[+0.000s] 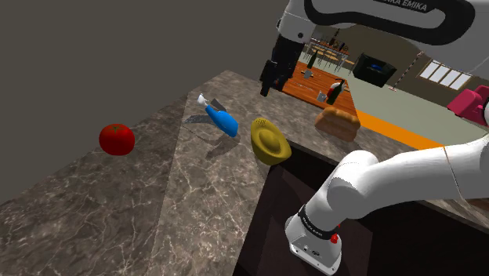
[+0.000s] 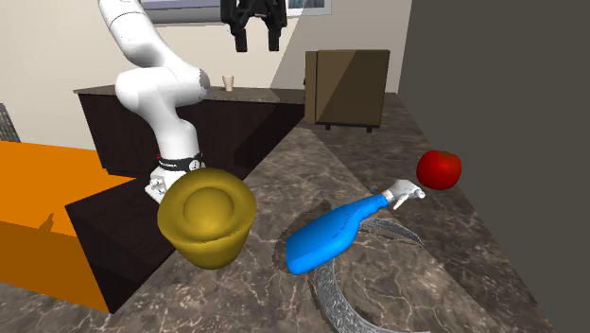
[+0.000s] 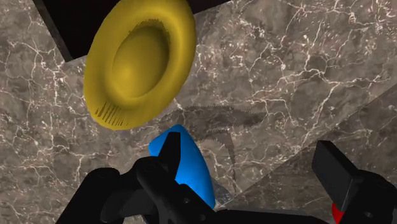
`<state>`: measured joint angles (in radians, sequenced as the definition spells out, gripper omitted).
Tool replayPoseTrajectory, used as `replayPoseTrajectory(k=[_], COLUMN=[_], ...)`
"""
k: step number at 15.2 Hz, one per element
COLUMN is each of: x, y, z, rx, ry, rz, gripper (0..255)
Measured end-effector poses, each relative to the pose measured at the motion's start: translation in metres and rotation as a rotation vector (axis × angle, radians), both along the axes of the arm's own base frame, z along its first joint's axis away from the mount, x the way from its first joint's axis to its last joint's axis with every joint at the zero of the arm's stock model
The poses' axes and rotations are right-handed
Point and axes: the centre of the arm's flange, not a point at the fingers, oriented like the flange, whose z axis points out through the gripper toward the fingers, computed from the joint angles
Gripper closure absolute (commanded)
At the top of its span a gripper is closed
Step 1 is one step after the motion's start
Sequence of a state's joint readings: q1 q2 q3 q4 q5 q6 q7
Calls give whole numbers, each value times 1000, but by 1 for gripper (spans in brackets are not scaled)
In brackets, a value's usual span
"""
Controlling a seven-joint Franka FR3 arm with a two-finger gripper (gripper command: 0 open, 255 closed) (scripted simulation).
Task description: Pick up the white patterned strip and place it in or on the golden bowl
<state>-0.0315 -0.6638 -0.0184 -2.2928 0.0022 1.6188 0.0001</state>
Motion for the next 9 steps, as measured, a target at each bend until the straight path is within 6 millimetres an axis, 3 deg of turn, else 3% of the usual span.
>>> replayPoseTrajectory(k=[9], x=[85], y=[-30], z=[-70], rx=[-56], ry=[16], rz=[-55], gripper=[0])
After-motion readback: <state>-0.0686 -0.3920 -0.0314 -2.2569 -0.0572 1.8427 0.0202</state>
